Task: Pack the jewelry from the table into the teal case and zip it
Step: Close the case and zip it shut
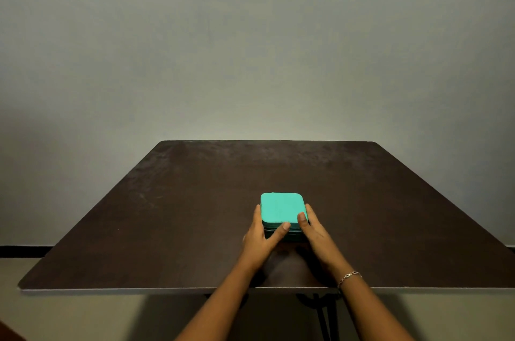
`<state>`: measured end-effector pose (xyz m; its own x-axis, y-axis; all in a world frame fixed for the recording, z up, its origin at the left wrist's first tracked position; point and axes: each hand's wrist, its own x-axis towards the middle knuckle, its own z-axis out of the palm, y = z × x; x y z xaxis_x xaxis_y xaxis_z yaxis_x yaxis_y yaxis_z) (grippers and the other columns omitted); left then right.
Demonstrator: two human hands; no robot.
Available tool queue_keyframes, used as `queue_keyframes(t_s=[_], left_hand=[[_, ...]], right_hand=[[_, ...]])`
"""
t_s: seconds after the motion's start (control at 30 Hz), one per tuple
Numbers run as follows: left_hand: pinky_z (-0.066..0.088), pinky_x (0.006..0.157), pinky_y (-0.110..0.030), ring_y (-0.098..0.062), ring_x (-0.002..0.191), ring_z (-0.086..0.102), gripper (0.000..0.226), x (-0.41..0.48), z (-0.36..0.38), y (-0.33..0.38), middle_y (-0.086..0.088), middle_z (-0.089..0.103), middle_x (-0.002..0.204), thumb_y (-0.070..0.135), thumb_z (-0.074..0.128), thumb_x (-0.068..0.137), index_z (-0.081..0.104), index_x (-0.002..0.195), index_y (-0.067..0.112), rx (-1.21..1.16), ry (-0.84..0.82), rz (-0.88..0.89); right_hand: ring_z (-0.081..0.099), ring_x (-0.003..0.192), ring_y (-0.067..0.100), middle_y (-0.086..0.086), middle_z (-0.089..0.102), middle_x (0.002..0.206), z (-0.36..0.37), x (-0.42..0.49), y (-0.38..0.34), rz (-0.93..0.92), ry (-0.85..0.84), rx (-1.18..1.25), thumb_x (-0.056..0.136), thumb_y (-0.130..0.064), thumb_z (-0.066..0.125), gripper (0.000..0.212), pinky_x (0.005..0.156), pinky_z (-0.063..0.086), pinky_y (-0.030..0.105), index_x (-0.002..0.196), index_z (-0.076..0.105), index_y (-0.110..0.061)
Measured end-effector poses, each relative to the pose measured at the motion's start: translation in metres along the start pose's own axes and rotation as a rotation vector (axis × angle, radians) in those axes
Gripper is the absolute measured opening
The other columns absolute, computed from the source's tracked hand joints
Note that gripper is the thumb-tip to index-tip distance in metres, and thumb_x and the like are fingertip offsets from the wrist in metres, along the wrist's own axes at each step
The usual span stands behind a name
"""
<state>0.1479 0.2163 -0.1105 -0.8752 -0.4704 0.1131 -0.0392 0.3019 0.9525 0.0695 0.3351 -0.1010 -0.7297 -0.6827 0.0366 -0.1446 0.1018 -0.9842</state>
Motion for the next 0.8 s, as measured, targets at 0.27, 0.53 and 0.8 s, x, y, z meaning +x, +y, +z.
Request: queue_keyframes(t_s=[0.27,0.53,0.8], left_hand=[[0.046,0.089,-0.018,-0.013,0.116,0.049,0.058,0.033,-0.004,0.006,0.0,0.047,0.133,0.036,0.05,0.09,0.025,0.14,0.02,-0.136,-0.002,-0.003],[0.045,0.098,-0.048,-0.019,0.114,0.053,0.103,0.102,-0.019,-0.001,0.002,0.052,0.128,0.086,0.052,0.05,0.027,0.135,0.033,-0.181,-0.002,-0.121],[0.044,0.1,-0.043,-0.016,0.116,0.05,0.082,0.153,-0.03,-0.004,0.0,0.049,0.132,0.069,0.05,0.074,0.024,0.139,0.025,-0.096,-0.019,-0.07]], right_hand=[[0.05,0.112,0.012,-0.007,0.05,0.121,-0.008,0.03,-0.014,0.04,0.061,0.126,0.077,-0.064,0.03,0.063,0.105,0.037,0.036,0.13,0.037,-0.033],[0.049,0.121,0.016,-0.001,0.049,0.135,-0.01,0.104,-0.015,0.049,0.075,0.158,0.061,-0.086,0.036,0.097,0.108,0.035,0.043,0.136,0.04,-0.025],[0.051,0.12,0.013,-0.004,0.053,0.131,-0.014,0.162,-0.009,0.034,0.059,0.155,0.068,-0.08,0.033,0.086,0.109,0.035,0.042,0.133,0.044,-0.024]])
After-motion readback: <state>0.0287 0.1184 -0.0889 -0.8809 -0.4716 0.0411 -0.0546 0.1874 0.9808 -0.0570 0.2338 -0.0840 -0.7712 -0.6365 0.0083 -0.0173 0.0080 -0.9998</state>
